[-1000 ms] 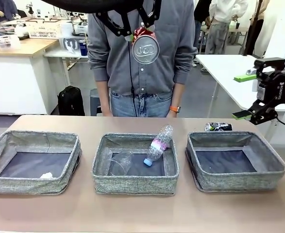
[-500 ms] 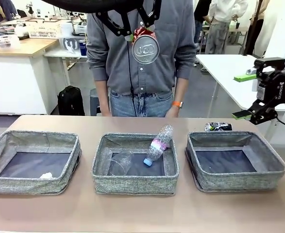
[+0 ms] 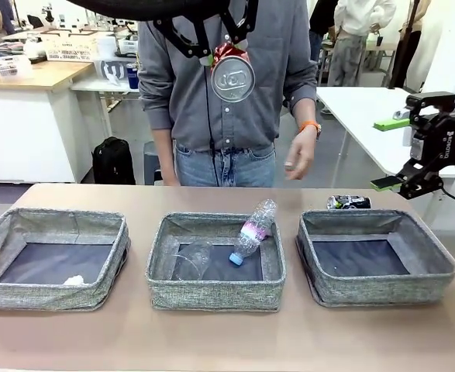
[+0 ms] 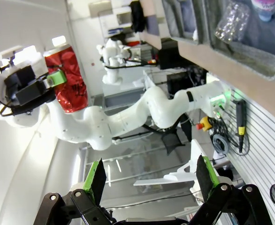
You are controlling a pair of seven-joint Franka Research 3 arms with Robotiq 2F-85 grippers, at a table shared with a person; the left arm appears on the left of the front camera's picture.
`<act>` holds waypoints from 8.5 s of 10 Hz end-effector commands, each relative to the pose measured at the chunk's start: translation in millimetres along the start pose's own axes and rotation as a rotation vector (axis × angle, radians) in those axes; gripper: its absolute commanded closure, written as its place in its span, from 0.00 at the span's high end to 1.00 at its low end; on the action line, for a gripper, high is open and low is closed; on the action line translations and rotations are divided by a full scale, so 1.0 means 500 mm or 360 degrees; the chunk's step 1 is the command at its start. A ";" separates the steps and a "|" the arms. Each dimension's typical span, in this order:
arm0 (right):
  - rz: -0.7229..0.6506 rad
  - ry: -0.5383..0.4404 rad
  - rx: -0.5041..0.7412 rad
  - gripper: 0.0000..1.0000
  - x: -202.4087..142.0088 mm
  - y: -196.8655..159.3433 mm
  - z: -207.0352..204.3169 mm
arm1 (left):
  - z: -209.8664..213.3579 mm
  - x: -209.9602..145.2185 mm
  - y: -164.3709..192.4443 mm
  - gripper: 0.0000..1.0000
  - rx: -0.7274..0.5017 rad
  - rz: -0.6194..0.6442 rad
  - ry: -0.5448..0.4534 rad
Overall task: Sort the waste into the appropriate baskets.
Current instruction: Place the picked waste into the Fabric basket indicated by the person, then pick up the waste item pointed out by the person.
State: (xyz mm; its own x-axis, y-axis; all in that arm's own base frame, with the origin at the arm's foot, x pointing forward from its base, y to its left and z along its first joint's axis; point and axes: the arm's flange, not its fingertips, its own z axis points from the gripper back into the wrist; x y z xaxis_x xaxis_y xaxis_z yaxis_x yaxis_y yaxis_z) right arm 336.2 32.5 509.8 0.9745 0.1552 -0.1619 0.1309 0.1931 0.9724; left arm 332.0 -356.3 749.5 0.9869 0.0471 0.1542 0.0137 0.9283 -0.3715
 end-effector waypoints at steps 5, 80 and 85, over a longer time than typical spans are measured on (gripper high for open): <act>0.0023 0.0013 0.0016 1.00 0.004 0.009 0.005 | 0.004 -0.002 0.004 0.31 -0.0005 0.0009 -0.0013; 0.0117 -0.0472 -0.0014 1.00 0.006 0.104 -0.097 | -0.232 0.055 0.677 1.00 -0.1785 0.0127 0.0361; 0.0117 -0.0472 -0.0014 1.00 0.006 0.104 -0.097 | -0.232 0.055 0.677 1.00 -0.1785 0.0127 0.0361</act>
State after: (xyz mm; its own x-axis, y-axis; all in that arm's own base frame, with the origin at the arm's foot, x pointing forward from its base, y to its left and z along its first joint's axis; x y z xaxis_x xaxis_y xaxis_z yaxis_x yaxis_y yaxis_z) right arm 337.1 90.2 550.8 0.9908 -0.1308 -0.0339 0.0596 0.1978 0.9784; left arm 384.5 -82.6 519.2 0.9962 -0.0815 -0.0294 -0.0223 0.0874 -0.9959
